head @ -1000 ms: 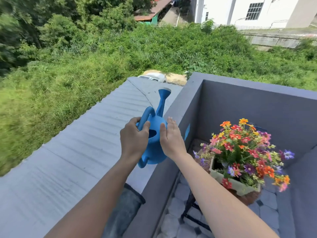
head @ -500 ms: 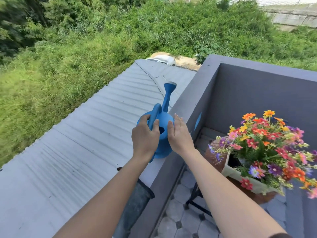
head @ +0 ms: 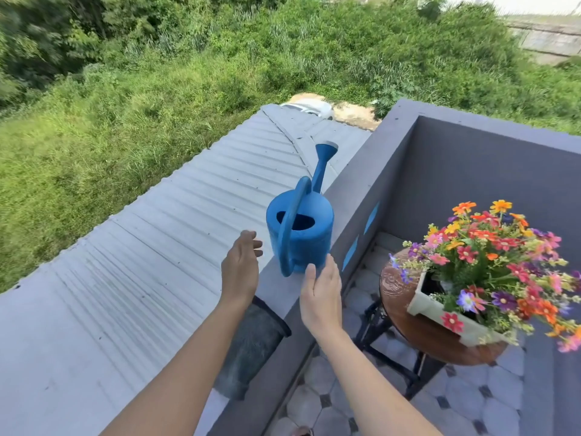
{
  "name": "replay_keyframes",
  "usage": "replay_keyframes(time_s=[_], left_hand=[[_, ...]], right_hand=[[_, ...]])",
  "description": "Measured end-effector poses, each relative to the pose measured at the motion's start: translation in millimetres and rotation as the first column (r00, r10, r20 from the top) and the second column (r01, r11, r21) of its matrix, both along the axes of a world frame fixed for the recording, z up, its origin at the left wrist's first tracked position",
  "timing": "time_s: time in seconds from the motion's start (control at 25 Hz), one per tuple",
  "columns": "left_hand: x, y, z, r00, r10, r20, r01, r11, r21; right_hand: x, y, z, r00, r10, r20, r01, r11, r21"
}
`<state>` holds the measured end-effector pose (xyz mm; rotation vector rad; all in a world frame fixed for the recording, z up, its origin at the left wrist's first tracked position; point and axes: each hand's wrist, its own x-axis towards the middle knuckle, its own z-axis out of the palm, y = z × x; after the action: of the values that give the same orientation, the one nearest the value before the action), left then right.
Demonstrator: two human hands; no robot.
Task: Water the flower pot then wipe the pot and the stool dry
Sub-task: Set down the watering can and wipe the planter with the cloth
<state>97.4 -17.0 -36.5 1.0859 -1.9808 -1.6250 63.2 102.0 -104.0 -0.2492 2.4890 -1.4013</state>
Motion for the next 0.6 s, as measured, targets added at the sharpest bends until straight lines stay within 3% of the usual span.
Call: replay_keyframes(time_s=[0.08,0.16,0.28,0.36,0.44,0.6], left_hand=[[32.4,-1.7,-25.6,0.995,0.02,0.097,-0.006,0.99,-0.143],[62.9,-9.2,-51.4,0.953,-0.038,0.299,0.145,0.928,-0.344],[89.0,-24.0,-81.7,0.812,-0.057,0.581,0.342,0.852,-0.396],[95.1,-26.4,-92.6,0.718,-0.07,0.692,0.444,0.812,-0.378],[95.6,-27.4,-97.3,0.714,-0.088,0.695,0.453,0.815,-0.362],[91.3,-39.4,-100.9,0.816,-0.083,0.572,0.301,0.906,-0.298]], right_hand=[[40.7,-2.9,-10.3,0.998,0.029,0.046,-0.031,0.999,0.035],[71.4,-7.5,-20.0,0.992,0.115,0.045,-0.119,0.987,0.111],[91.0,-17.8,-24.7,0.966,0.245,-0.079,-0.216,0.939,0.267],[91.6,-29.6,-28.8,0.945,0.277,-0.172,-0.203,0.912,0.357],[81.5,-36.4,-30.8,0.94,0.293,-0.173,-0.2,0.888,0.413],[52.6,-32.1,-25.7,0.92,0.363,-0.145,-0.269,0.857,0.44]])
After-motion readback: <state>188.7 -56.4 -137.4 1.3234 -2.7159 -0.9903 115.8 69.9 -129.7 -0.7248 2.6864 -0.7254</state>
